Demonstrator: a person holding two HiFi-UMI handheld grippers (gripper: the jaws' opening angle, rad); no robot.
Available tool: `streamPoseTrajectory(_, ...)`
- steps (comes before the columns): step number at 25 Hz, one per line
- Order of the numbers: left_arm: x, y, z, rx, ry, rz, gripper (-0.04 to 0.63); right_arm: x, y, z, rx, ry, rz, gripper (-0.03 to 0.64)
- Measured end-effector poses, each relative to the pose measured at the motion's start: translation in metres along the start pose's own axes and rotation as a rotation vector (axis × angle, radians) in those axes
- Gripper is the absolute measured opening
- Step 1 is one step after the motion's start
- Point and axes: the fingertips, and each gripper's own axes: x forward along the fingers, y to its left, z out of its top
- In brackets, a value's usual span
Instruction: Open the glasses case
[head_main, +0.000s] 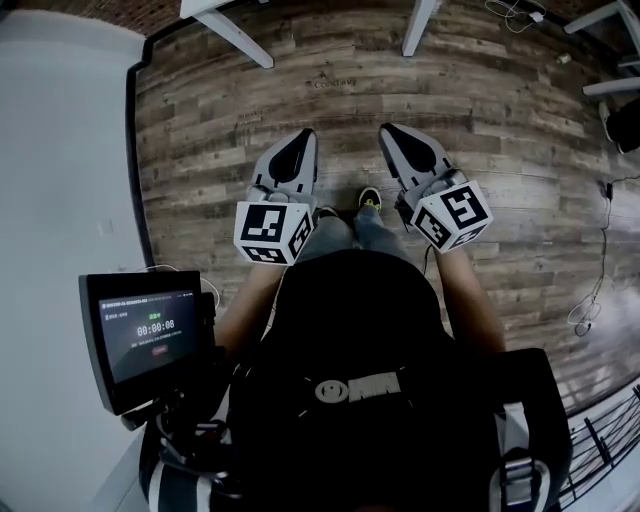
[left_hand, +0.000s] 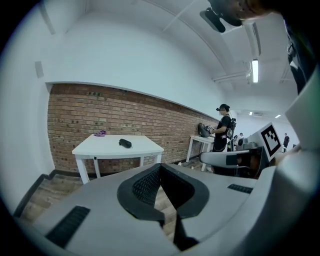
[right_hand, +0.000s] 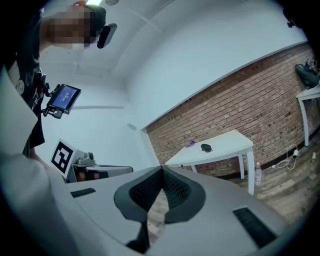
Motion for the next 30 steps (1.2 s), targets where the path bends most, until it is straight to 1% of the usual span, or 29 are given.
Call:
streamPoseTrajectory(3, 0.011, 0.004, 0.005, -0.003, 0.0, 0.005, 0.005, 0.008, -0.01, 0.006, 0.0, -0.002, -0.002, 0.003)
streamPoseTrajectory(6, 0.034, 0.016, 0.009, -0.009, 0.01, 0.001, 0.005, 0.026, -0.029, 0.01, 0.006, 0.006, -0.014, 0.003)
streamPoseTrajectory(13, 0.089, 0.059, 0.029, -0.03, 0.022, -0.03, 0.005, 0.078, -0.069, 0.029, 0.011, 0.029, -0.068, 0.003)
streamPoseTrajectory(19, 0.117, 0.102, 0.047, -0.054, -0.007, -0.059, 0.005, 0.131, -0.08, 0.047, -0.019, 0.038, -0.099, 0.003)
streamPoseTrajectory(21, 0.123, 0.115, 0.049, -0.059, -0.01, -0.065, 0.005, 0.147, -0.081, 0.048, -0.022, 0.042, -0.097, 0.003)
streamPoseTrajectory(26, 0.144, 0.135, 0.059, -0.049, -0.022, -0.103, 0.005, 0.176, -0.089, 0.058, -0.06, 0.049, -0.112, 0.003)
streamPoseTrajectory(30, 0.162, 0.151, 0.075, -0.055, -0.017, -0.101, 0.005, 0.199, -0.098, 0.068, -0.054, 0.054, -0.105, 0.003)
